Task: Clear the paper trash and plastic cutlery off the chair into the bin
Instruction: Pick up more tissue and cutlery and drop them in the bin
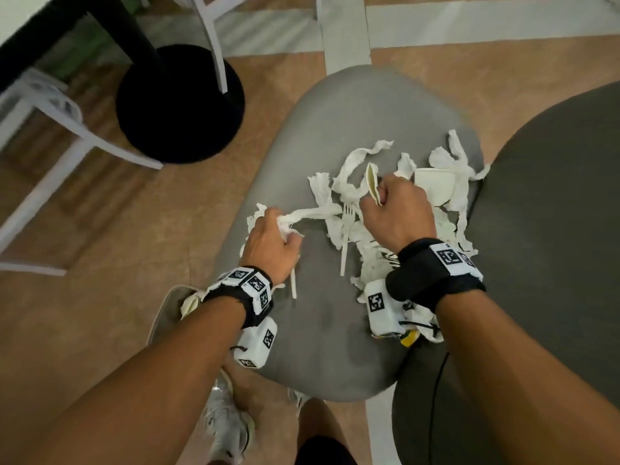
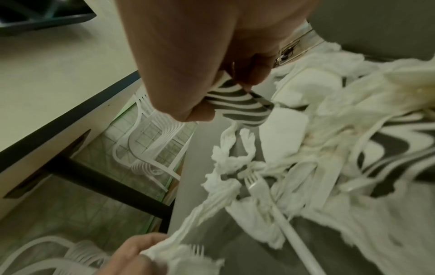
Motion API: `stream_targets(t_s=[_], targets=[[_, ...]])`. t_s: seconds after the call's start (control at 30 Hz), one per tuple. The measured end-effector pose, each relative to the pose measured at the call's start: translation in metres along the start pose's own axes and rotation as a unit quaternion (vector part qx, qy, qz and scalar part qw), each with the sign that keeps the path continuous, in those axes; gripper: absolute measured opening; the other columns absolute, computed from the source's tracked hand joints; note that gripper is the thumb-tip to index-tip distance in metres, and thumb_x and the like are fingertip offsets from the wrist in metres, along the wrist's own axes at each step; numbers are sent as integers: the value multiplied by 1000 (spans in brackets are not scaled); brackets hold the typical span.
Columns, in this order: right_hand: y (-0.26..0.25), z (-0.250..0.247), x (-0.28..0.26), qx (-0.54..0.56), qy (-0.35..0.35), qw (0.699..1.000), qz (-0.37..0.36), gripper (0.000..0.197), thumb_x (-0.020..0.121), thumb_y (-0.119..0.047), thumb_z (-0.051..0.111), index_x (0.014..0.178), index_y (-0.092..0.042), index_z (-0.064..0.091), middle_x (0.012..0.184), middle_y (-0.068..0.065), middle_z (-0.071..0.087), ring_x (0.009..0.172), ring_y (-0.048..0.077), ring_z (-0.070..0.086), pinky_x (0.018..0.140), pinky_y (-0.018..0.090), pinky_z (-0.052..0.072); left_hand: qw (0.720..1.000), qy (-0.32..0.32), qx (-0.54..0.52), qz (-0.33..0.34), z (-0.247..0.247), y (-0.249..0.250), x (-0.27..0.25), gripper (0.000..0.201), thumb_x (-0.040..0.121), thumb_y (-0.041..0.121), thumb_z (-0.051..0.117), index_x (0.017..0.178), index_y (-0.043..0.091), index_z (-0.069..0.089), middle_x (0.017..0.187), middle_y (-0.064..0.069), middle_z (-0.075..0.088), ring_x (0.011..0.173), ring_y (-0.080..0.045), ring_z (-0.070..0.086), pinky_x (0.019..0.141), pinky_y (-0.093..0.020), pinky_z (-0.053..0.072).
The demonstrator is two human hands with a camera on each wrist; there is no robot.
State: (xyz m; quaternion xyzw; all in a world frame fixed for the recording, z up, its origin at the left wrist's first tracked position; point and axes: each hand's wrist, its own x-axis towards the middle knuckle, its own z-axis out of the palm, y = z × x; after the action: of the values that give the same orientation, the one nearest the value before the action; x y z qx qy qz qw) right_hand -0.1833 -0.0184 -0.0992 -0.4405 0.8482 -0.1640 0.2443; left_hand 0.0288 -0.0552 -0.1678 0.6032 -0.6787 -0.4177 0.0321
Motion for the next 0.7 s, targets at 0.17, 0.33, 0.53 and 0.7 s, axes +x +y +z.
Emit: stream_targets(t_s=[0.17, 0.33, 0.53, 0.7], targets=[[-33, 38, -21, 32, -76, 994, -75, 32, 82, -24, 60, 63, -22, 34, 59, -4, 44, 56, 16, 41, 55, 33, 33, 973, -67, 222, -6, -4, -45, -10, 51, 87, 40, 60, 132, 22, 45, 123, -13, 42, 118, -37, 43, 96, -46, 42], [-50, 72, -41, 30, -125, 985, -116, 31, 83, -26, 61, 64, -21, 36, 61, -3, 44, 57, 19, 43, 57, 30, 29, 964, -97, 230, 88, -6, -71, -19, 35, 87, 12, 56, 122, 7, 51, 120, -18, 45, 111, -40, 48, 94, -47, 44], [-60, 86, -50, 34, -121, 987, -102, 32, 82, -24, 58, 63, -23, 32, 65, -2, 43, 55, 13, 40, 53, 29, 25, 993, -53, 70, 78, -19, -71, -35, 16, 92, 11, 52, 106, 9, 45, 113, -12, 45, 95, -34, 55, 82, -45, 49], [-75, 85, -55, 44, -84, 993, -71, 31, 84, -21, 57, 65, -21, 32, 66, 1, 45, 57, 12, 41, 53, 32, 25, 998, -17, -40, 50, -38, -63, -46, 14, 88, 5, 46, 92, 12, 57, 80, -4, 64, 75, -25, 56, 69, -33, 47]])
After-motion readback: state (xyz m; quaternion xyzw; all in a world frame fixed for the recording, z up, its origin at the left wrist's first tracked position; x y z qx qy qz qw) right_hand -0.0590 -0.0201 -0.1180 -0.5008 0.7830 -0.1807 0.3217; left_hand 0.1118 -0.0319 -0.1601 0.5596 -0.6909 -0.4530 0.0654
